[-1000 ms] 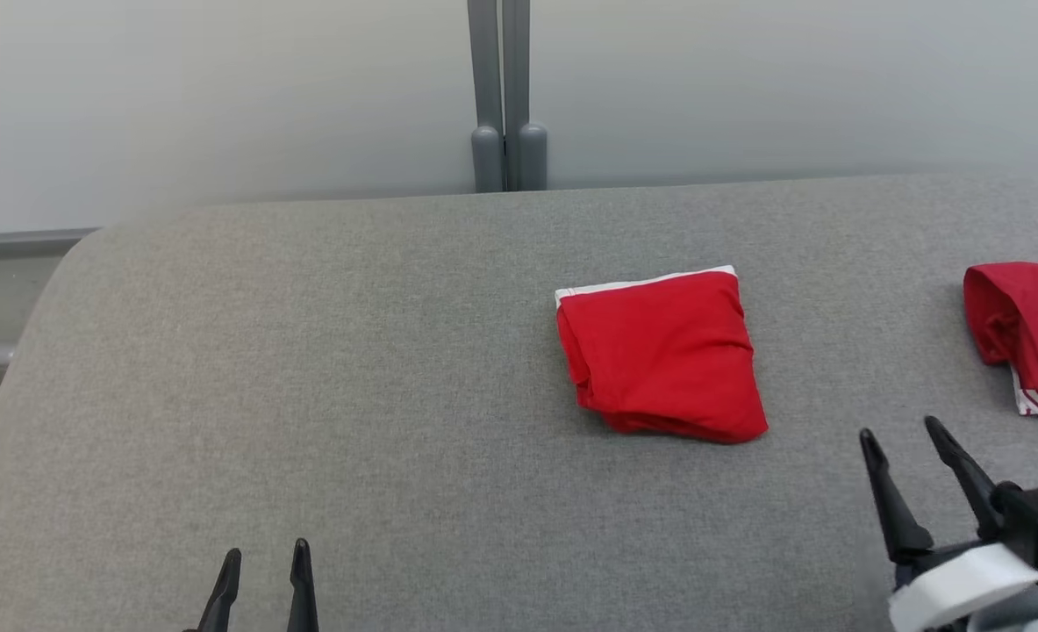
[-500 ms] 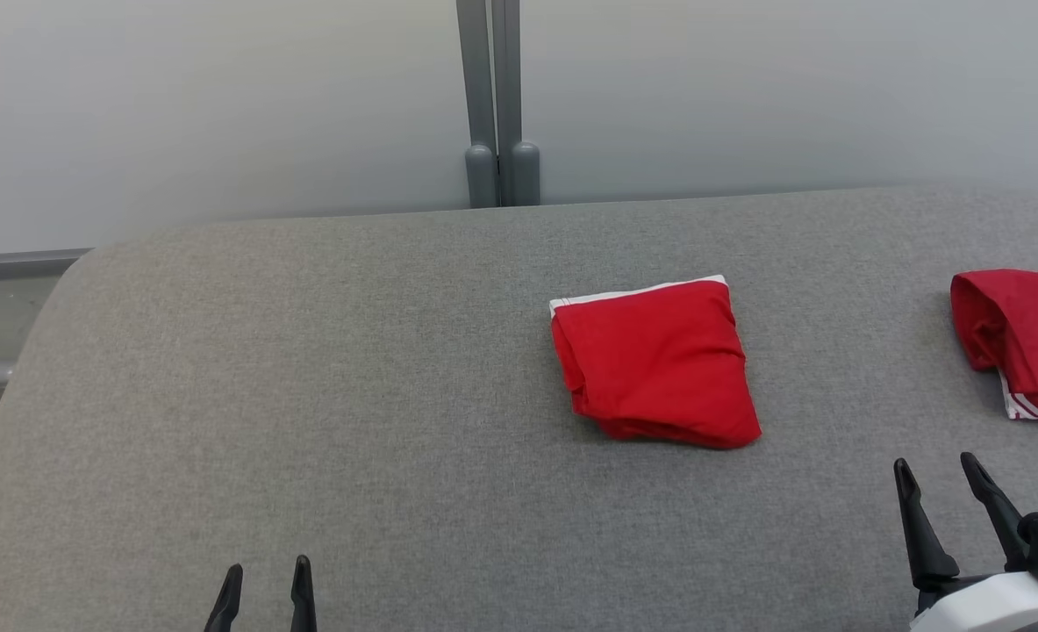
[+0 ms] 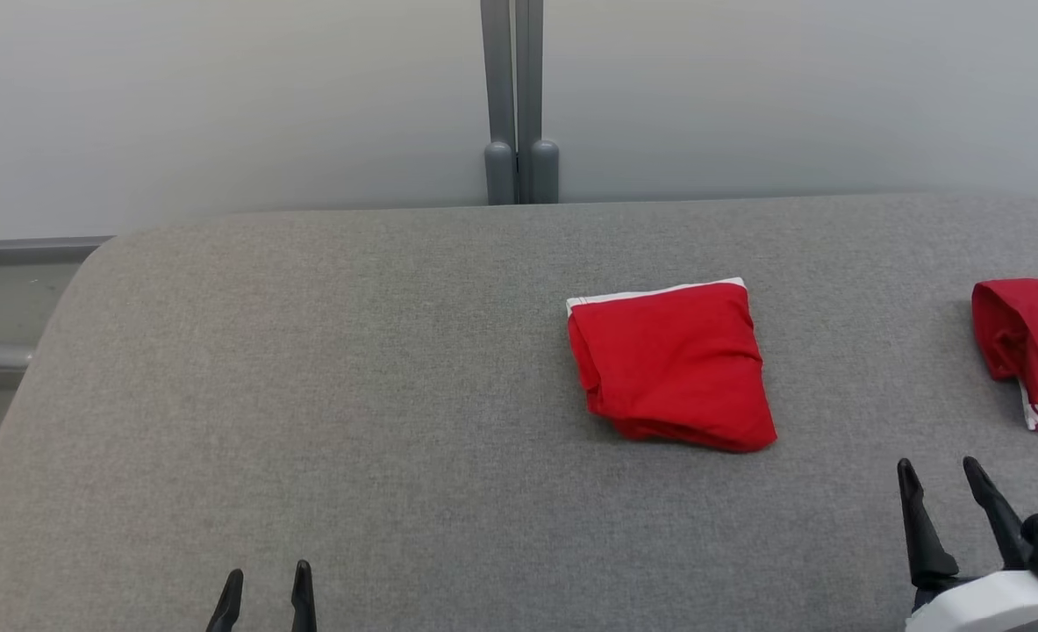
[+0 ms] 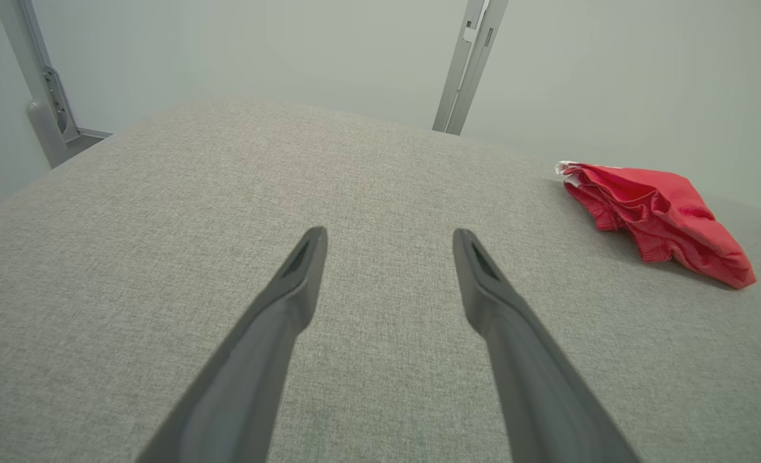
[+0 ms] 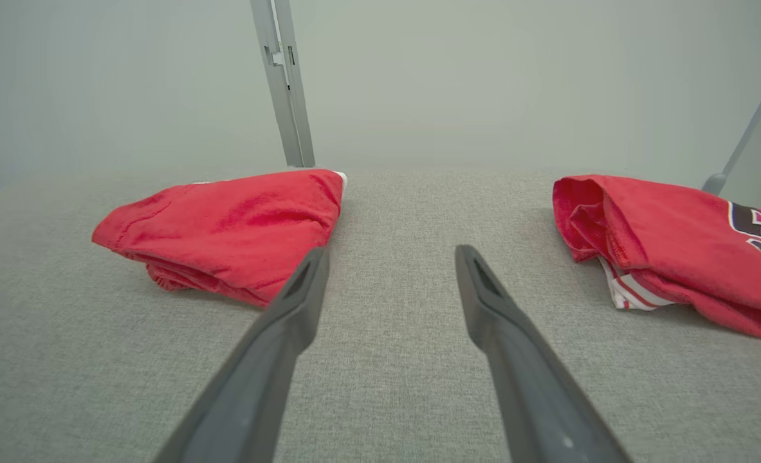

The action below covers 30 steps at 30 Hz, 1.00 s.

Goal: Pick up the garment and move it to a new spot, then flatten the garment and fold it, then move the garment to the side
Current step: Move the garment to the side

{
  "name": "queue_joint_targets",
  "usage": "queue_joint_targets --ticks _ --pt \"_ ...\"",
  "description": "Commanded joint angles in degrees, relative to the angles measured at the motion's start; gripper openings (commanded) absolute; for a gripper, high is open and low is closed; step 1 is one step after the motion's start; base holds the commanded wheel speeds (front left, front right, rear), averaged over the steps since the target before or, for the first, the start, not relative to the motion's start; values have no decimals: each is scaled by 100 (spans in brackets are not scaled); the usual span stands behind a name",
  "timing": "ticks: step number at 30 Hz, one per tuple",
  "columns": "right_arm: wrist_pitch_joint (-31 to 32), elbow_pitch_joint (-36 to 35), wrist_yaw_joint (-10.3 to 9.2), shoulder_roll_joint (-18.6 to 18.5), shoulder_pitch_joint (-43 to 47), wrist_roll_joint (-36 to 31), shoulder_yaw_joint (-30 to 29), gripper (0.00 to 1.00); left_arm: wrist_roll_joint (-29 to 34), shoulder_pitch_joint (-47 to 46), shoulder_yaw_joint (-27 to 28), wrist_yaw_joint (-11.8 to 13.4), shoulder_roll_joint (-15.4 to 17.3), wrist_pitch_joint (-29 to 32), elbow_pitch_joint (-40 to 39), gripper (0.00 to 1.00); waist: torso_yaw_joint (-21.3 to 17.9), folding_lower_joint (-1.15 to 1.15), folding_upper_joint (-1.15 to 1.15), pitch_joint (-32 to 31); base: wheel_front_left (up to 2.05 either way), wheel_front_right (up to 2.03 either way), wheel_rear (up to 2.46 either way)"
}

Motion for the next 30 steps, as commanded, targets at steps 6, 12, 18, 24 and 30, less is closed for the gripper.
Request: queue_joint_targets --ticks 6,12,18,24,30 --pt "579 570 0 17 -1029 1072 317 100 -18 -201 -169 -2 17 1 -50 100 81 0 0 397 0 0 0" --pt "2098 1527 2 -54 -2504 1341 335 100 -83 -672 -571 45 18 1 22 100 457 0 0 924 0 0 0" --pt "2629 2373 -3 -6 -3255 1393 318 100 -293 -932 -828 168 18 1 63 100 919 0 0 1150 0 0 0" --pt "3093 3212 0 172 -3701 1485 296 100 -368 -1003 -976 246 17 1 45 100 1144 0 0 1318 0 0 0" --pt "3113 3219 0 124 -3951 1989 451 0 -508 -1053 -932 388 17 1 -51 100 850 0 0 1458 0 0 0"
